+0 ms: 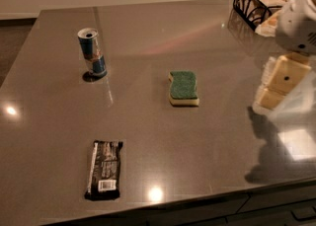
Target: Move redbull can near sponge
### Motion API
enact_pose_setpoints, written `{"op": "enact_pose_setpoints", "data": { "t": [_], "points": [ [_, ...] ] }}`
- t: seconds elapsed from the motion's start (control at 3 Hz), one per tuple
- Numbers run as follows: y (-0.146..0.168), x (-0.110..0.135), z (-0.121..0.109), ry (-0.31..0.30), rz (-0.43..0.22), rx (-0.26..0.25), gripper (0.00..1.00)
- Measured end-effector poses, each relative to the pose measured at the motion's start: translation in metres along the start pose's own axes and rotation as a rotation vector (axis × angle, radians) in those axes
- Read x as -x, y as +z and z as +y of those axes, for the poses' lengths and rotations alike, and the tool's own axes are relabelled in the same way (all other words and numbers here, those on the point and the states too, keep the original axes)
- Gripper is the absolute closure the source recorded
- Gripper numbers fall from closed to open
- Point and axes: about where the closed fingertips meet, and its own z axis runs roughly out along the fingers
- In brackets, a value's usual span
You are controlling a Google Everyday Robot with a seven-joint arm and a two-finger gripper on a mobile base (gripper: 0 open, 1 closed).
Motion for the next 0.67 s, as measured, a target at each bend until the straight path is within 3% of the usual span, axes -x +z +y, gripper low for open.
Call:
{"op": "enact_pose_setpoints", "data": {
  "t": [0.67],
  "points": [
    [0.051,0.089,-0.045,0.043,-0.179,0.015,0.00]
  ]
}}
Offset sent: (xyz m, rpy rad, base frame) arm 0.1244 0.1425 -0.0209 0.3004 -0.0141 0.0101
